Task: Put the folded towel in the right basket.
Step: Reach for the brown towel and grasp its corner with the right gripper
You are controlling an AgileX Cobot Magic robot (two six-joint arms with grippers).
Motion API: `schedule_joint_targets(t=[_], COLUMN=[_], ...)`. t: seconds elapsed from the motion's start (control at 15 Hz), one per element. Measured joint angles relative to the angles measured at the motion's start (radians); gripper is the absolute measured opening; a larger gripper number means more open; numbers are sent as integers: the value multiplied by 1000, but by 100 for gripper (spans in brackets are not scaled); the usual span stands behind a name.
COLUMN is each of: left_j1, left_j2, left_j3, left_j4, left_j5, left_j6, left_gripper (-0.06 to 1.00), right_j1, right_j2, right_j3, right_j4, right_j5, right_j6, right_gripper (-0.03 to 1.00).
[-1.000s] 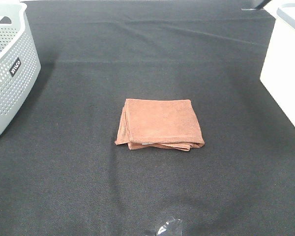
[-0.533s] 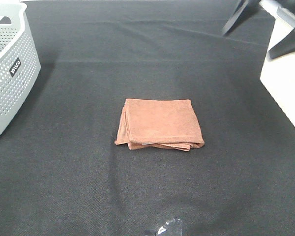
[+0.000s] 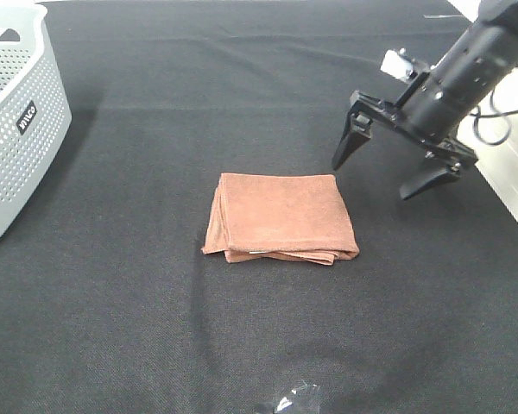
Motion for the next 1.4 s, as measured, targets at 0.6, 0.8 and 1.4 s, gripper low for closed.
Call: schedule_joint_targets(t=[0.6, 0.8, 1.4], left_j1=[0, 0, 0], left_j2=[0, 0, 0], left_j3=[0, 0, 0], left_j4=[1, 1, 1], left_j5=[0, 0, 0], left_j6=[0, 0, 0], left_gripper=[98, 98, 98], right_j1=[33, 33, 188], right_j2=[144, 156, 234], right_j3=[0, -1, -37], right_j4=[62, 67, 206], right_j5=[-108, -128, -224], right_j6=[-35, -36, -63], right_gripper=[97, 97, 92])
